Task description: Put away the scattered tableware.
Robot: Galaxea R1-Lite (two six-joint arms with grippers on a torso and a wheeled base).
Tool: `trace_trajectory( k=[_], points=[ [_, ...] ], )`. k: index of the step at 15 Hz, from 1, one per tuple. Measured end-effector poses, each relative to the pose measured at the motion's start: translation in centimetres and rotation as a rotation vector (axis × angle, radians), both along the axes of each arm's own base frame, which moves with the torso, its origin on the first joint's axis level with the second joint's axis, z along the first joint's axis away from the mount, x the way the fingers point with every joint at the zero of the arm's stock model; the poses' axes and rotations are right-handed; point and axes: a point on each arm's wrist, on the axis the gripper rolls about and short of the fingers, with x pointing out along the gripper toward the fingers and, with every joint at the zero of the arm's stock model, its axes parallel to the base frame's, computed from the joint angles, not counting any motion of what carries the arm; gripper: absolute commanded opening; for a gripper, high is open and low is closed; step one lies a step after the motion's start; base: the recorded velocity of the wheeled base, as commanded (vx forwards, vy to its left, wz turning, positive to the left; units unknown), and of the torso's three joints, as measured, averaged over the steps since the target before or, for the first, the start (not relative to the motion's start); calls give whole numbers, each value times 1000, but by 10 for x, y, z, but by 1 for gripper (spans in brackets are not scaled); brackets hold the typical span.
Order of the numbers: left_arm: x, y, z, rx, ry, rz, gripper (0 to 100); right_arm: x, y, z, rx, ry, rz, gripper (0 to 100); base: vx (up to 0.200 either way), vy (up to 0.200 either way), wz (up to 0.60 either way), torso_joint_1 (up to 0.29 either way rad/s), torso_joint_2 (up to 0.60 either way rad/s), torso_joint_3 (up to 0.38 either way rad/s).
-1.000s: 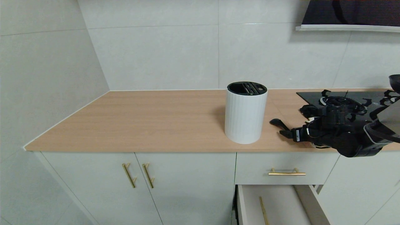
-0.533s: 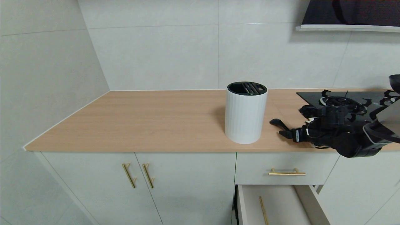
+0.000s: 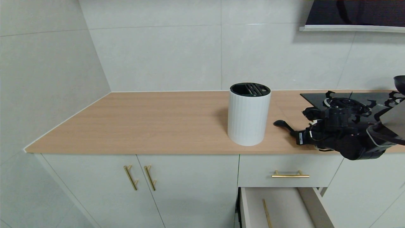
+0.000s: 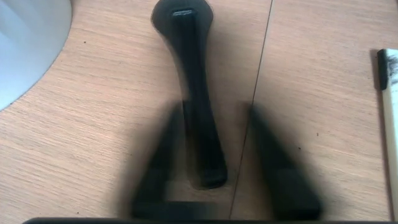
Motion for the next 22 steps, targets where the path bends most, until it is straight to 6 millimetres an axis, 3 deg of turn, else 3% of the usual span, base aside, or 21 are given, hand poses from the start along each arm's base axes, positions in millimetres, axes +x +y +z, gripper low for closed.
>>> trace_trajectory(
  k=[7, 12, 17, 22],
  points=[
    [0, 0, 0, 0, 0, 0, 100, -1, 0, 1, 1, 2, 0, 0, 0, 0, 0, 0, 0, 0],
    [0, 0, 0, 0, 0, 0, 100, -18, 2, 25, 28, 78, -27, 0, 0, 0, 0, 0, 0, 0],
    [0, 0, 0, 0, 0, 0, 100, -76, 17, 65, 91, 240, -88, 0, 0, 0, 0, 0, 0, 0],
    [0, 0, 0, 0, 0, 0, 100, -159, 12, 71, 82, 327, -94, 0, 0, 0, 0, 0, 0, 0]
  ],
)
